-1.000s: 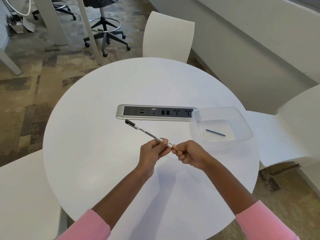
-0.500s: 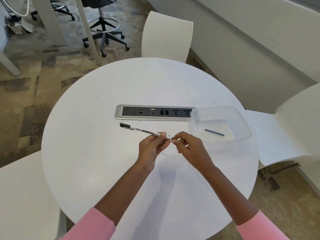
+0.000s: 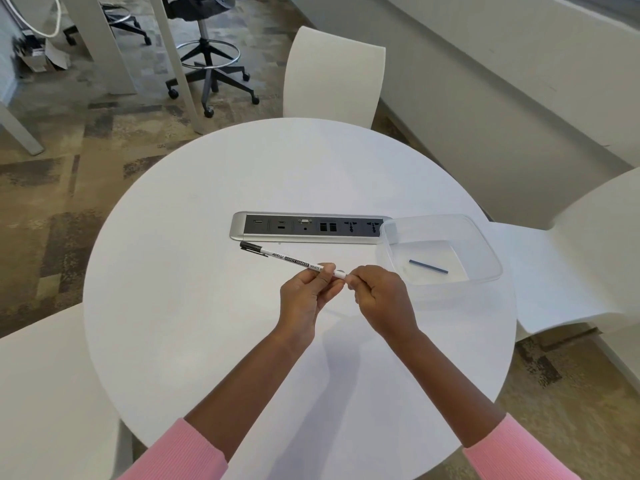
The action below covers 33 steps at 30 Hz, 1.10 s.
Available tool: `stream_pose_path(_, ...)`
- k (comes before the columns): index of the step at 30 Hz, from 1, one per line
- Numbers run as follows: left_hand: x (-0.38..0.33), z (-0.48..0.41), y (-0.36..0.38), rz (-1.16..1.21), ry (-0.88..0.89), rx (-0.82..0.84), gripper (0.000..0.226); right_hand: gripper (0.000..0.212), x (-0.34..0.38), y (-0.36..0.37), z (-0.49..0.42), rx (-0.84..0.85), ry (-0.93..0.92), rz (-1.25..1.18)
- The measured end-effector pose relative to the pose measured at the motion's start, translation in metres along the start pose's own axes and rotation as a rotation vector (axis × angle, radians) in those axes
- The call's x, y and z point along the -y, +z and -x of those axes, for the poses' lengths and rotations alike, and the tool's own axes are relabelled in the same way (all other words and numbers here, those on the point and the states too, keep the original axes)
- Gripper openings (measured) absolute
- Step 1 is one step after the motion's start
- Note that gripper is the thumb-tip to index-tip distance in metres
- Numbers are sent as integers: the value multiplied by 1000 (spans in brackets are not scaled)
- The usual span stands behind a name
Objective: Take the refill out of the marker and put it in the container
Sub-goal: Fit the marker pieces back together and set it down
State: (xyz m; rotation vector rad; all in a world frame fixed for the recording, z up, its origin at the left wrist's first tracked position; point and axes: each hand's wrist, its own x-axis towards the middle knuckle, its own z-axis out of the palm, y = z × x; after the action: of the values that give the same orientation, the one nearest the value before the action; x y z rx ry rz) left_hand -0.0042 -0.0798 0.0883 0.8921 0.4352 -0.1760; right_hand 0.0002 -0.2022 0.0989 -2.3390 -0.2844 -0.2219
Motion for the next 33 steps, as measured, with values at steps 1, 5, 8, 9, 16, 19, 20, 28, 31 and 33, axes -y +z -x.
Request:
stream_pose_path(1, 1, 0, 0, -13, 5, 3, 11, 21, 0, 0, -1, 28, 87, -68)
stream_pose_path(5, 4, 0, -1, -67, 24, 26, 13, 36, -1, -5, -8, 171, 416, -354)
stream_pose_path(8, 6, 1, -2, -108, 28, 56, 14, 39, -1, -11, -14, 327, 639, -515)
stream_pose_path(9, 6, 1, -2, -120, 29, 68, 13, 38, -2, -13, -16, 384, 731, -585)
stream_pose_path(16, -2, -2, -1, -170, 77, 90, 9, 38, -1, -16, -14, 481, 896, -940)
stream_pose_path(19, -3, -3, -2, -121, 92, 9, 9, 38, 5, -8, -9, 375, 633, -670)
stream_pose_path(20, -3, -3, -2, -106, 92, -11, 9, 33, 6, -6, -7, 320, 518, -528)
stream_pose_path(28, -10, -4, -1, -73, 92, -7, 13, 20, 6, -1, 0, 42, -151, 241)
stream_pose_path(31, -12, -4, 1, -62, 85, 0, 16, 21, 8, -3, -3, 13, -220, 279)
stream_pose_path(33, -12, -4, 2, -39, 73, -9, 16, 23, 8, -3, -6, 14, -224, 269)
